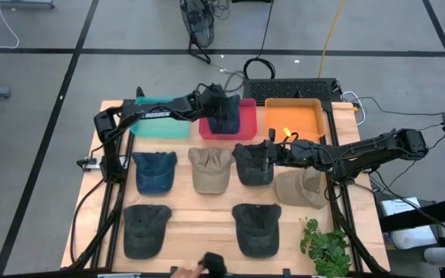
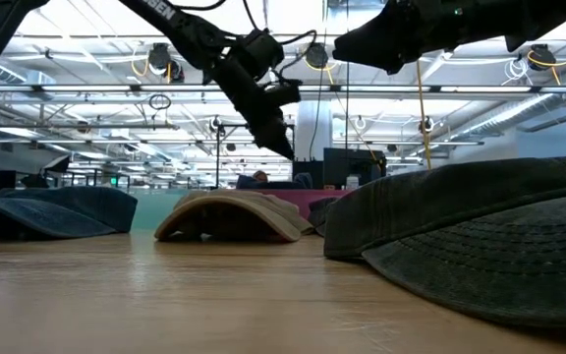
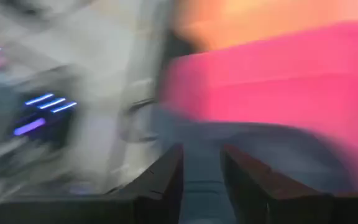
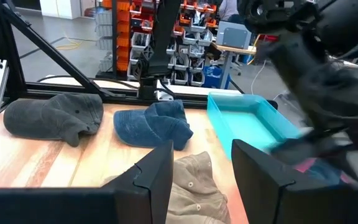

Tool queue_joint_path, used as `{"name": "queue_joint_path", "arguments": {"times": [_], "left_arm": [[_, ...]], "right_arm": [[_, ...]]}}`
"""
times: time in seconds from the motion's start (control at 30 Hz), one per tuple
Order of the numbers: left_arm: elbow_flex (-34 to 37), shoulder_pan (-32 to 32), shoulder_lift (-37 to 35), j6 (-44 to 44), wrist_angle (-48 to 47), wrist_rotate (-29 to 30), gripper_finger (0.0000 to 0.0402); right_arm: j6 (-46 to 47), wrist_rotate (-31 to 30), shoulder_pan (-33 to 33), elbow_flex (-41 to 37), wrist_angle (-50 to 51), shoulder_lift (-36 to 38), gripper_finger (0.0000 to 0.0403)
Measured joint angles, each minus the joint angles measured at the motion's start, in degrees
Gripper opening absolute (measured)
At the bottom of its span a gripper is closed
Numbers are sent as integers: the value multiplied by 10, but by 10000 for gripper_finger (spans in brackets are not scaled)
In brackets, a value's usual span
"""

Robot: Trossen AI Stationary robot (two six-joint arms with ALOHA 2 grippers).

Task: Pick & Place hat
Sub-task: Put the bottom blue cap into the red bin

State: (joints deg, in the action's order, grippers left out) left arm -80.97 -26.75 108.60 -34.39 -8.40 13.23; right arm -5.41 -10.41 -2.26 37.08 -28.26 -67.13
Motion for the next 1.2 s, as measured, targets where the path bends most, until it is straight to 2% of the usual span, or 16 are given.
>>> {"name": "queue_joint_path", "arguments": {"times": [0.07,0.2,0.4,0.5,0.73,0.93,1.2], "left_arm": [[0,-10,6,25,29,40,118],[0,-34,29,67,48,27,118],[0,-56,57,78,-39,-51,118],[0,-52,55,48,-71,-93,118],[0,-30,55,9,-67,-167,118],[0,-10,55,1,-32,-178,118],[0,6,55,-13,-31,-200,118]], "right_arm": [[0,0,0,0,-3,0,141],[2,0,0,0,-10,0,141],[2,0,0,0,-11,0,141],[1,0,0,0,-11,0,141],[0,0,0,0,-11,0,141],[2,0,0,0,-10,0,141],[2,0,-1,0,-10,0,141]]}}
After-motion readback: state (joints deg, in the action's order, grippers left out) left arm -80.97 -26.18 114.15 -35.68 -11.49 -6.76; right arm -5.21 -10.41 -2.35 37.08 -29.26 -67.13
